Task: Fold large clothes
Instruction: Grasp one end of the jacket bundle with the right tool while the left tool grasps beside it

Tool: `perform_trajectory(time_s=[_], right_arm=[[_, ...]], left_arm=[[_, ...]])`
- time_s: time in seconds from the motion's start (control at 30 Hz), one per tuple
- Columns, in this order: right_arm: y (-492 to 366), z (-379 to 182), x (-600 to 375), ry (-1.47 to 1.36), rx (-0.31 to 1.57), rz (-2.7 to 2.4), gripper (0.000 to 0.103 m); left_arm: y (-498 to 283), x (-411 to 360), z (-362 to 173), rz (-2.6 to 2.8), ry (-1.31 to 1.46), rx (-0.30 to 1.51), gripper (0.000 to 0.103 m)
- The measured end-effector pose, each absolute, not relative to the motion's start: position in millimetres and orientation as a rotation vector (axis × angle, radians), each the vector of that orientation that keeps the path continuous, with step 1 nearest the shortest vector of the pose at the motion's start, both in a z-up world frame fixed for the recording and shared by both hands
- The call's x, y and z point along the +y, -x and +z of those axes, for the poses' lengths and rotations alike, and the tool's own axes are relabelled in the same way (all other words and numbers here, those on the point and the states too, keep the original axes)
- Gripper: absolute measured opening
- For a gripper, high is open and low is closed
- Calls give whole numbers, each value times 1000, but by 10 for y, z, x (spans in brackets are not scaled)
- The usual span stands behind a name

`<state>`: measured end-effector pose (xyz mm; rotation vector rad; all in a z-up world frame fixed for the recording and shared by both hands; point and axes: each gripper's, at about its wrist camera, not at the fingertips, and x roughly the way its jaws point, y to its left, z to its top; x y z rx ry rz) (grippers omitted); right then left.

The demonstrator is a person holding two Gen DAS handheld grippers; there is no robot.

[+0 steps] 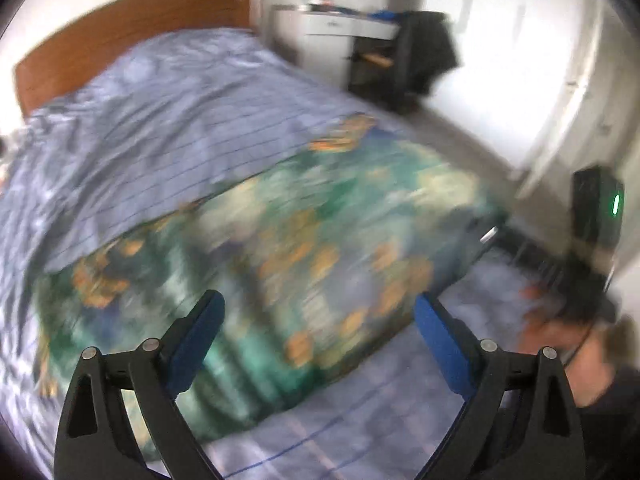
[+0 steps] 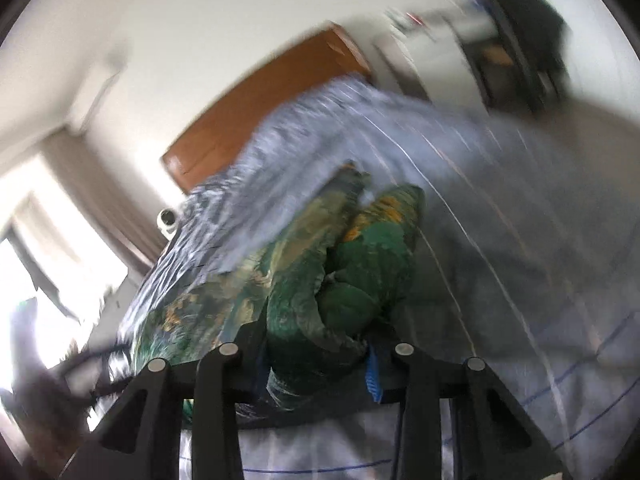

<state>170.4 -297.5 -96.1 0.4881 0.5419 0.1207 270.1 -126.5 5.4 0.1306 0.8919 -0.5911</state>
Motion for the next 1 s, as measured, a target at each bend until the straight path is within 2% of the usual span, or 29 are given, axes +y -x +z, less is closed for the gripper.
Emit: perform_trajectory(time_s=[0.23,0.43,0.63,0.67,0.7,0.73,0.77,0.87,0.97,1.0], right_arm=[[-1476,-272,-1842,-17,397,246,37],[-1436,-276,-1198,197,373,344,36],[-1155,-401,-500,451,332,410,36],[-1137,-416,-461,465,332,415,36],[-1128,-424,-434,477,333,419,36],[-1113,-426,-427,484,334,422,36],[-1108,-437,-425,490,336,423,36],[-1143,-456,-500,486,363,422,36],[-1123,-365,-633,428,388,457,51],[-1107,-318,-707,377,410,502,61]], left_arm=[[-3035,-1391,536,-688,-91,976,97],[-3097,-968,597,-675,33,1023,97],[-3054,-1006,335,-527,-91,1056,97],[-3039,-1019,303,-500,-115,1054,94],[-3023,-1029,271,-476,-138,1050,86],[-3019,-1036,230,-447,-161,1051,57],[-3032,-1027,190,-425,-165,1057,40],[-3055,-948,173,-433,-144,1052,28],[-3120,-676,211,-399,-146,1022,26],[-3176,-487,213,-389,-125,1020,26]])
